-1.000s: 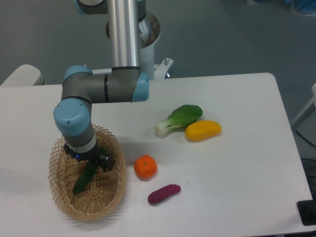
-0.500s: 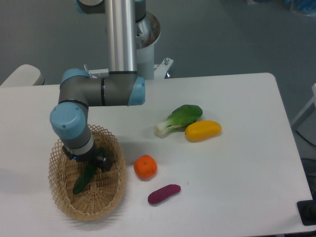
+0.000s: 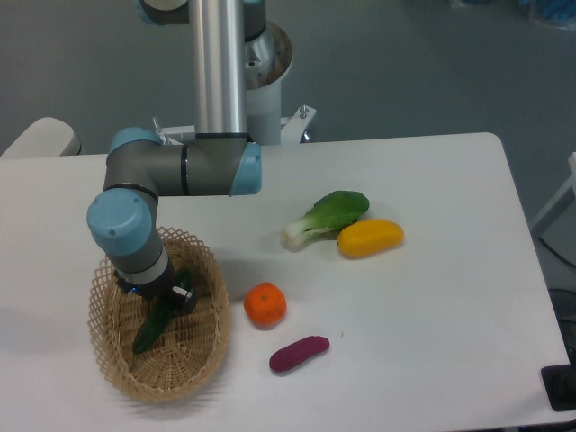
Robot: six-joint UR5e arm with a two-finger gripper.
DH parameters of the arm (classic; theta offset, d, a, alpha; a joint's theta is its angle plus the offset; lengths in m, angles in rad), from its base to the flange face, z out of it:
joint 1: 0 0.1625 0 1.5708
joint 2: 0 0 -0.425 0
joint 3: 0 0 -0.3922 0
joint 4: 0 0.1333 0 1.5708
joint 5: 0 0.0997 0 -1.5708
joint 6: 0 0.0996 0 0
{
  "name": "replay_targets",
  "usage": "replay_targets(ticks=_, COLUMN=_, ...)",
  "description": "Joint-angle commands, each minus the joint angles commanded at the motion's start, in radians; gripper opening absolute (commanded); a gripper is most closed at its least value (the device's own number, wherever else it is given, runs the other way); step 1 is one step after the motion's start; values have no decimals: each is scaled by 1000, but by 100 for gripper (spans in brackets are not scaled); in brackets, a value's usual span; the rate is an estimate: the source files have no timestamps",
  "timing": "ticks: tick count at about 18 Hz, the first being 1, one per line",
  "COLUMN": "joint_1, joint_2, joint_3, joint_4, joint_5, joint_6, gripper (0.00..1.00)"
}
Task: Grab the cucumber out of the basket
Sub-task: 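Lift the held cucumber out of the basket and carry it toward the sweet potato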
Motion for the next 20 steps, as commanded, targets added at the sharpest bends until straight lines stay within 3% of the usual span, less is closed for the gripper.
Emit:
replay_targets(ticks=6, joint_1=3, joint_2=12, joint_3=20, joint_4=-2, joint_5=0, joint_6=34, gripper=36)
replay_targets(ticks=10, joint_1=18, joint_2=43, joint_3=116, joint_4=-23, joint_5=0, joint_6=100, gripper=37)
replay_targets(ticks=14, joint_1=73, joint_2=75, joint_3=179, joint_4=-38, joint_5=-8, joint_6=164, gripper=37)
replay_targets(ticks=20, joint_1=204, joint_2=109, joint_3=244, joint_4=-94, joint_5=-58, joint_6=369, gripper=37)
